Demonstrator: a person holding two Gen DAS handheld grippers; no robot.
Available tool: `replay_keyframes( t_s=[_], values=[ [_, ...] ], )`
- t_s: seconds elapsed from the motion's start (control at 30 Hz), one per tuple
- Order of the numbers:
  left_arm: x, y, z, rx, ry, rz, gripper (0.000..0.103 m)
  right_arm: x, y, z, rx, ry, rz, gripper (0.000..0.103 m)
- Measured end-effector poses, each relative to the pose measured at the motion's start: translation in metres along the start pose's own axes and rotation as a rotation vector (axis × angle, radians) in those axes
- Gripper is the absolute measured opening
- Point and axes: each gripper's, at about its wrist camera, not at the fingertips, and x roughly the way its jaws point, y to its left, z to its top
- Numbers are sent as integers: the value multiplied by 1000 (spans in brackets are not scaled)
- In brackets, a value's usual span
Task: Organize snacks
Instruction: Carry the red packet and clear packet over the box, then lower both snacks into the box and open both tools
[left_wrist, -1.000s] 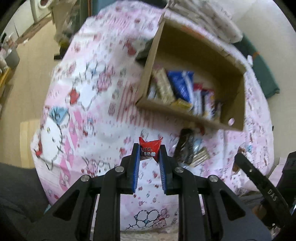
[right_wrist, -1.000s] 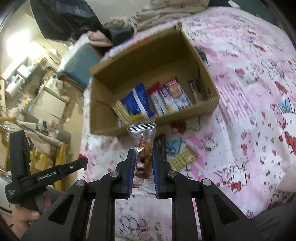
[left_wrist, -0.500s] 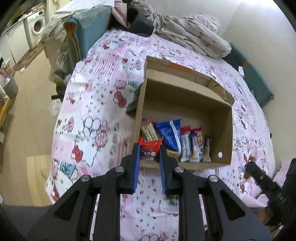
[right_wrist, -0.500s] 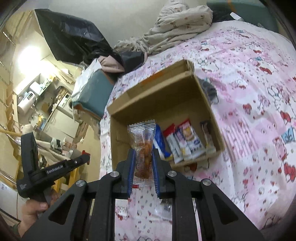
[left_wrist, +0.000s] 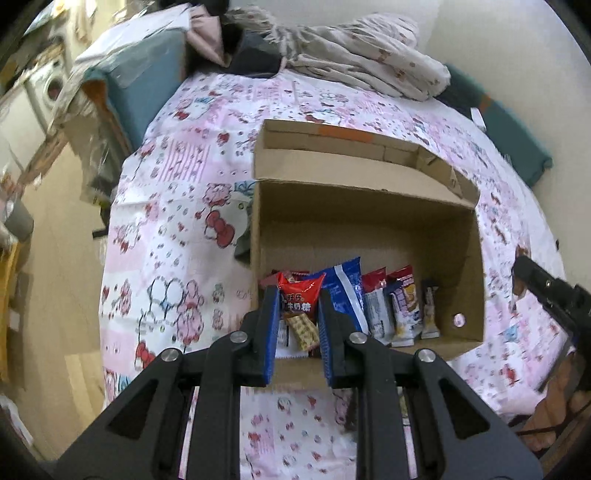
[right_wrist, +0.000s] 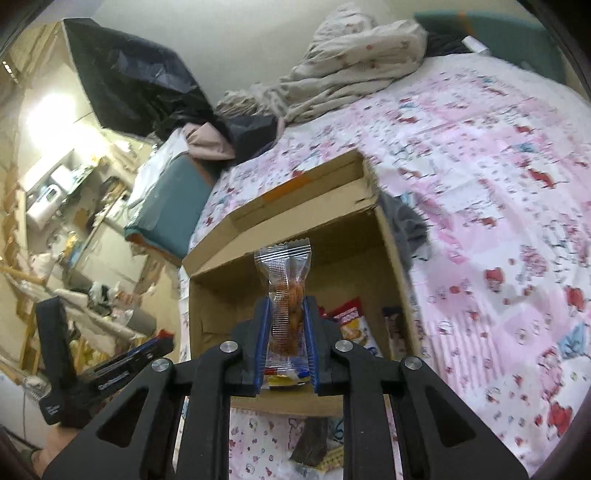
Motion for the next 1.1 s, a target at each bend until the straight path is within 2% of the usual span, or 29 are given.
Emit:
replay_keyframes(
  t_s=[0.1,0.3,0.67,1.1],
  values=[
    [18,-3,-8,22,-9,-18,16,19,-7,-10,-31,42,-58,19],
    [35,-7,-11,30,-4,-38,17,39,-19,-19,-5,109,-85,19],
    [48,-9,-11,29,5,-19,17,51,-23,-21,-12,137,-124,19],
    [51,-12,-11,32,8,-15,18,59,-22,-24,-14,168,-131,19]
  ],
)
